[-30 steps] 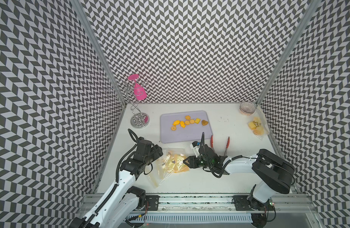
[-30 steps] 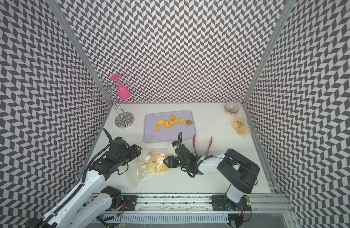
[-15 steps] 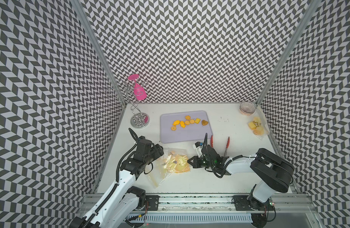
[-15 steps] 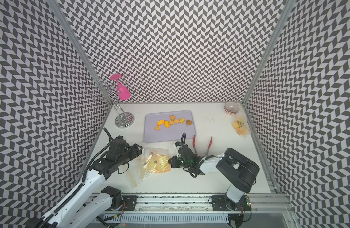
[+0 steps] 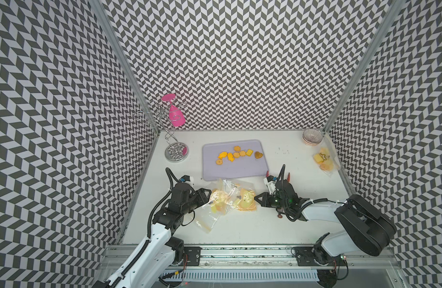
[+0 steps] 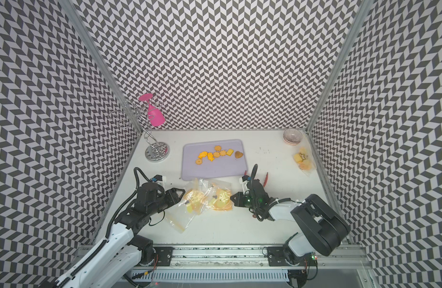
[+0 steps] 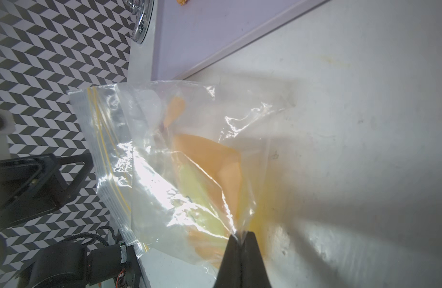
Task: Put the cookies into a resealable bag to prevent moisture
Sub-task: Pick up the ziploc bag from the center of the board.
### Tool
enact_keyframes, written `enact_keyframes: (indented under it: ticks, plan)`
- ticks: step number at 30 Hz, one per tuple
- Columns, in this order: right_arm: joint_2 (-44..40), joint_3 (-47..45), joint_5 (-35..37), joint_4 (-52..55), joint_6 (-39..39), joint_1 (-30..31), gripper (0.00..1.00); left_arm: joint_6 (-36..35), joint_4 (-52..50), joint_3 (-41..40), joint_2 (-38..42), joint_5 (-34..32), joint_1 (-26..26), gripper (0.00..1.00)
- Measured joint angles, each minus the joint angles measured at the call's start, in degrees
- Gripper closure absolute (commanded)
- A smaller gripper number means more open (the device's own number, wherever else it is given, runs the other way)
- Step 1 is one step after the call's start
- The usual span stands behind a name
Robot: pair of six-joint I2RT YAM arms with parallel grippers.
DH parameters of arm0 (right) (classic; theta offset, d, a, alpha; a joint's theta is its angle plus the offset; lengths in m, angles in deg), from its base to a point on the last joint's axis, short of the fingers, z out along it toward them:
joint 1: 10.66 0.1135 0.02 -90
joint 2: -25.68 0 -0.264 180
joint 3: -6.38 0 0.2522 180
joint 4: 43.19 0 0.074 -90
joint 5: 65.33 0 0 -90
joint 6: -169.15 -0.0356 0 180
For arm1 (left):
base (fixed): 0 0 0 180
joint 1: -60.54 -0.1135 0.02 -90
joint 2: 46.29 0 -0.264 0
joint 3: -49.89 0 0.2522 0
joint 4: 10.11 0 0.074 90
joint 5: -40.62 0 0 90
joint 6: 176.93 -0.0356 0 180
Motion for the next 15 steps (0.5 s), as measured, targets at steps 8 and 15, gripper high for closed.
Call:
enact_keyframes:
  ticks: [8,15]
  plan:
    - [-0.02,-0.48,-3.02,0.15,0.61,-1.68,1.00,-0.74,6.51,-2.36,-3.89,4.66,2.08,0.56]
    - [-0.02,-0.98,-4.13,-0.31,0.57,-2.25,1.00,-2.19,11.28,-2.56,-4.07,5.18,6.95,0.60]
